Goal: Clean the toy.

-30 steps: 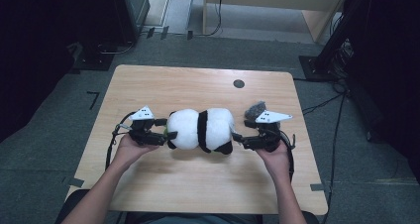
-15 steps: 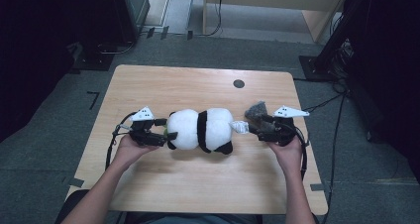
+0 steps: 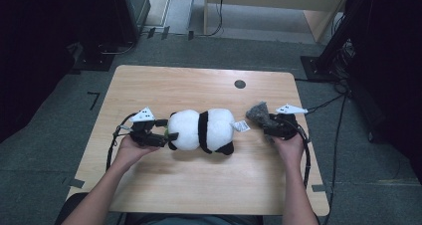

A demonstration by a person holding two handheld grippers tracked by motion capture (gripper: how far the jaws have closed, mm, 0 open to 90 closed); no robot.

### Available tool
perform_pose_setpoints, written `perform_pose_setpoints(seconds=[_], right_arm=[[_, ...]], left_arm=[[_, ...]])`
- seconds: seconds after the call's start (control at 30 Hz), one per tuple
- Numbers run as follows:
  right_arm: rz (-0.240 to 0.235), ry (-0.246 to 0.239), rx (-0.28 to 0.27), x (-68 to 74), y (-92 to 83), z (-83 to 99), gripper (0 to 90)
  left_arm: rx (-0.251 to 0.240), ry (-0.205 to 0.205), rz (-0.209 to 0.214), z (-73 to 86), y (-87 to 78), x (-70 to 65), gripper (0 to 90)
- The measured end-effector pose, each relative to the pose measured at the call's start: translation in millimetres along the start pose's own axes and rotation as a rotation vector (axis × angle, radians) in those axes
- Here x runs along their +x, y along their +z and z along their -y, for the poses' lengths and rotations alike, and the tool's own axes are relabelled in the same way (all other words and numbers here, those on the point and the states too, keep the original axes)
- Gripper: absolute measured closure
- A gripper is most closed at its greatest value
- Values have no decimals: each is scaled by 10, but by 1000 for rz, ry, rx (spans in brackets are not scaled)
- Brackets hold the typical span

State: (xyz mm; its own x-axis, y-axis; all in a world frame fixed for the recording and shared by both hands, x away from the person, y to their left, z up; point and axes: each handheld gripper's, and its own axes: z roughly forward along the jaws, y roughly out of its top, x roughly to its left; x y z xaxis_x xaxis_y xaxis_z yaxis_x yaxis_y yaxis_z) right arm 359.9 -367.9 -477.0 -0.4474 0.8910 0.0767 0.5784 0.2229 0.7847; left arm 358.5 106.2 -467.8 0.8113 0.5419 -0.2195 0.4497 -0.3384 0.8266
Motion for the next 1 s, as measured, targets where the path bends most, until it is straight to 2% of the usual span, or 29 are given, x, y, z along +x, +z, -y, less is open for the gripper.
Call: perform_pose_setpoints(seconds=[0.2,0.23,0.27,0.37,0.5,0.6,0.67,0.83,1.0], right_arm=[[23,-2,64,-30,138,14,488],[46,-13,86,-34,173,19,624],[64,-21,89,-35,179,16,700],[70,-15,100,-39,179,-16,773],[72,-5,44,34,42,-138,784],[43,22,-11,138,-87,-282,785],[11,0,-29,247,-150,-388,784],[-59,-75,-37,565,-228,-603,784],[-148,-114,-65,813,-291,-786,783]], left_arm=[[3,-3,1,-6,-4,-4,214],[8,-4,1,-16,-7,-7,217],[9,-6,2,-20,-10,-9,220],[12,-9,3,-29,-23,-18,228],[26,-1,9,-38,-45,-65,232],[39,24,-15,-23,-13,-110,216],[44,18,-15,-11,17,-113,202],[38,-35,12,8,46,-55,173],[18,-7,16,32,49,-52,178]])
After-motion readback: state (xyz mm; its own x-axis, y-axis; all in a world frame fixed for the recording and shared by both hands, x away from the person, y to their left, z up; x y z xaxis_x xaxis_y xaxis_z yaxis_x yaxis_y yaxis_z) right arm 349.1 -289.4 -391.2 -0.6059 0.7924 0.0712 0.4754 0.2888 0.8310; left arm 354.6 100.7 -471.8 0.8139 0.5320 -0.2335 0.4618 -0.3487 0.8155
